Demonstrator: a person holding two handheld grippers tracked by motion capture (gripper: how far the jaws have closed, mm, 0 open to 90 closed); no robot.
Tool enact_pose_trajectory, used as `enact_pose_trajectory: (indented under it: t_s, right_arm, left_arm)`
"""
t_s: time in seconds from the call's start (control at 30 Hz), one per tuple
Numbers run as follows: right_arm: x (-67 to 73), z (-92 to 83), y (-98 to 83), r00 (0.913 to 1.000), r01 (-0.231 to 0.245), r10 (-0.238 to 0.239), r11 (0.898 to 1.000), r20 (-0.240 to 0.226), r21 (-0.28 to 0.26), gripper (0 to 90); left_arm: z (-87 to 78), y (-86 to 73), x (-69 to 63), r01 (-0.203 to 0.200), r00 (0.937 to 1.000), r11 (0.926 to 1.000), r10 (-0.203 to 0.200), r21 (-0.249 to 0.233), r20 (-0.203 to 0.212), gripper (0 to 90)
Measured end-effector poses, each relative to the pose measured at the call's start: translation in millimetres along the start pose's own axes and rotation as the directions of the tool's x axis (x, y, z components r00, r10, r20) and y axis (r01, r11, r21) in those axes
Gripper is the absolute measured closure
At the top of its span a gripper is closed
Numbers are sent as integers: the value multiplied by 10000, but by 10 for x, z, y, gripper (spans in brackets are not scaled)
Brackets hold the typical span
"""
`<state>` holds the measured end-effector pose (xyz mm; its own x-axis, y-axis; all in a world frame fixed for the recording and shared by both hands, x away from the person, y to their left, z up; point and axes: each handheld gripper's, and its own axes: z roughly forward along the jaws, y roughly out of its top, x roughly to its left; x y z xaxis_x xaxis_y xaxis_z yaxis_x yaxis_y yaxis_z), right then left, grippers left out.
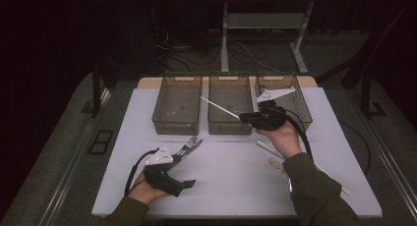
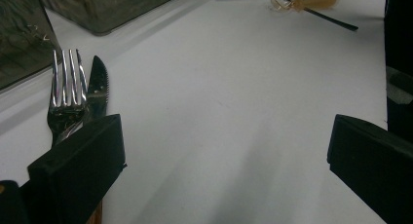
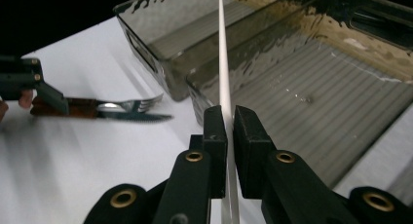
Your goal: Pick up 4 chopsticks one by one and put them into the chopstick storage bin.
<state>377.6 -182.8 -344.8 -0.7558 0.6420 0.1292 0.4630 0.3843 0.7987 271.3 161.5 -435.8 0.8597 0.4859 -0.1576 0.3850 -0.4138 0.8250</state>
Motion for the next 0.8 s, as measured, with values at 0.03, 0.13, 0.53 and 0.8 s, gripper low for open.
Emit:
enact_pose_trajectory:
  t_s: [0.03,0.13,0.53,0.8]
  right_arm:
    - [6,17,28,10000,-20,20,10000,2,-10,842]
    - [22,76,116,10000,-3,3,10000,10,-31,842]
    - [35,330,424,9997,-28,28,10000,242,8,842]
    - [54,592,589,9994,-163,158,9997,308,170,841]
  left_arm:
    - [1,0,-1,-5,10000,10000,5,1,-11,0]
    - [3,0,-4,-38,10000,10000,39,38,-44,0]
    - [6,1,-6,-59,10000,10000,59,42,-17,0]
    - [7,3,-10,-117,9999,9999,117,30,-25,0]
